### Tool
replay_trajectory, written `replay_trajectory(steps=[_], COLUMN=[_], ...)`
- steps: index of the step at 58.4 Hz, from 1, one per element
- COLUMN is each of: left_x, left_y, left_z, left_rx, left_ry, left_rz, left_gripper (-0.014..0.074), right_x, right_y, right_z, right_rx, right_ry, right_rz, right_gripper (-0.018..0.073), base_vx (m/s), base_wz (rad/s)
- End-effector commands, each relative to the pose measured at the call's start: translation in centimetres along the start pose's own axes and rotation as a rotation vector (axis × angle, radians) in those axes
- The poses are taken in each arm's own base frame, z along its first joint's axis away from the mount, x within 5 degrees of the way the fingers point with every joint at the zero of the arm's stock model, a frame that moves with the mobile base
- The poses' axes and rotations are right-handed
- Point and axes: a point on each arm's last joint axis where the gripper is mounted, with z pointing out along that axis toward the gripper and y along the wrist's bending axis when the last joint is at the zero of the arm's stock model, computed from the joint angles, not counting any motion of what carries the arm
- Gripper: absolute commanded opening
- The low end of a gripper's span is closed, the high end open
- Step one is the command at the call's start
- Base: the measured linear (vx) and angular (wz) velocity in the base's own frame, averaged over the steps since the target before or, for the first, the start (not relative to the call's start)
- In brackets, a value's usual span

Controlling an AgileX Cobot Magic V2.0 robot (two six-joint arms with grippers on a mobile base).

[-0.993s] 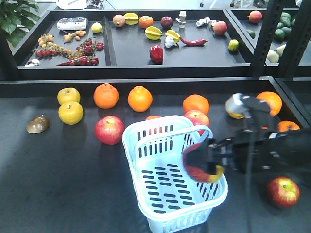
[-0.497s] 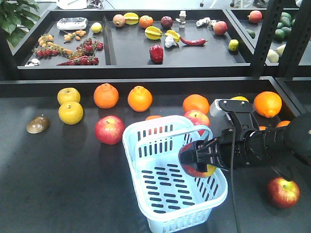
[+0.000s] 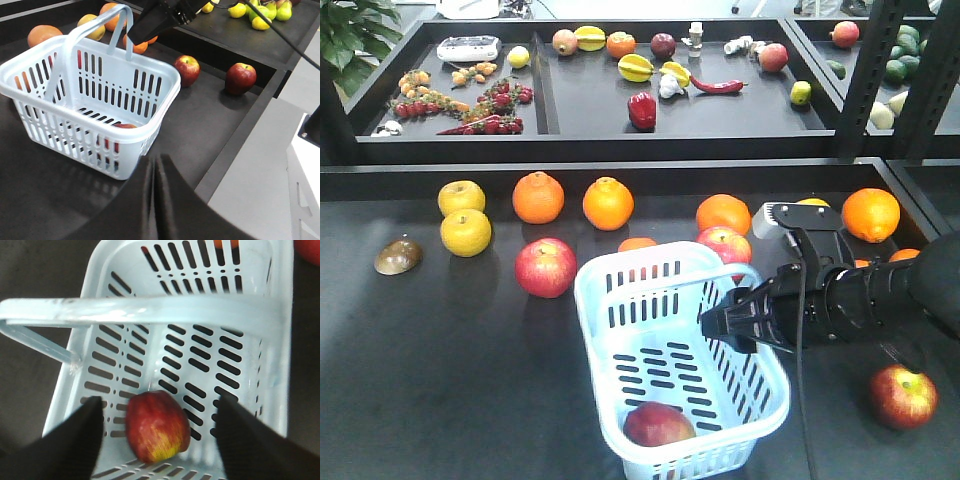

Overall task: Pick three apples into basket with both arms
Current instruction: 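Move the held apple over the basket and open the right gripper, then withdraw the right gripper back toward the remaining red apples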

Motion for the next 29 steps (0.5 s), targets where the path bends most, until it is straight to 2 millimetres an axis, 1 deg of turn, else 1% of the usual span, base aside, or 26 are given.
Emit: replay_trajectory(steps=[1,7,8,13,17,22,26,29], left_x=[-1.2,-1.2,-1.2,-1.2,-1.2,-1.2,-1.2,-1.2], left_y=[0.1,0.1,0.1,0.1,0.1,0.1,0.1,0.1], left_z=[-0.1,-0.1,-0.1,-0.1,-0.1,-0.1,-0.1,-0.1], left_rx=[-0.017,-0.017,-0.017,-0.017,-0.018,-0.019,-0.019,-0.019], left_ry=[-0.067,-0.067,-0.067,-0.067,-0.068,-0.069,-0.069,-0.069], left_rz=[-0.027,-0.027,-0.027,-0.027,-0.027,-0.027,-0.027,-0.027], left_gripper=[-0.0006,-0.0006,-0.0006,-0.0006,-0.0006,-0.0006,-0.0006,-0.0006], right_x=[-1.2,-0.9,-0.9,-0.5,-0.1,0.5,0.9,1.2], right_y=[1.0,1.0,1.0,0.2,-1.2,-3.8,-6.1,-7.3], right_z=[-2.4,-4.2,-4.6,-6.2,-7.5,-8.8,-9.8,-10.2], right_rx=[-0.015,-0.004,0.001,0.053,0.15,0.331,0.478,0.544], right_ry=[-0.075,-0.073,-0.076,-0.061,-0.039,-0.008,0.01,0.027], right_rz=[-0.051,-0.068,-0.068,-0.05,-0.03,0.036,0.124,0.163], right_gripper=[0.0242,0.0001,-0.0016,-0.0011,-0.0006,-0.0004,-0.0001,0.0006], base_vx=[0.0,0.0,0.0,0.0,0.0,0.0,0.0,0.0], base_wz=[0.0,0.0,0.0,0.0,0.0,0.0,0.0,0.0])
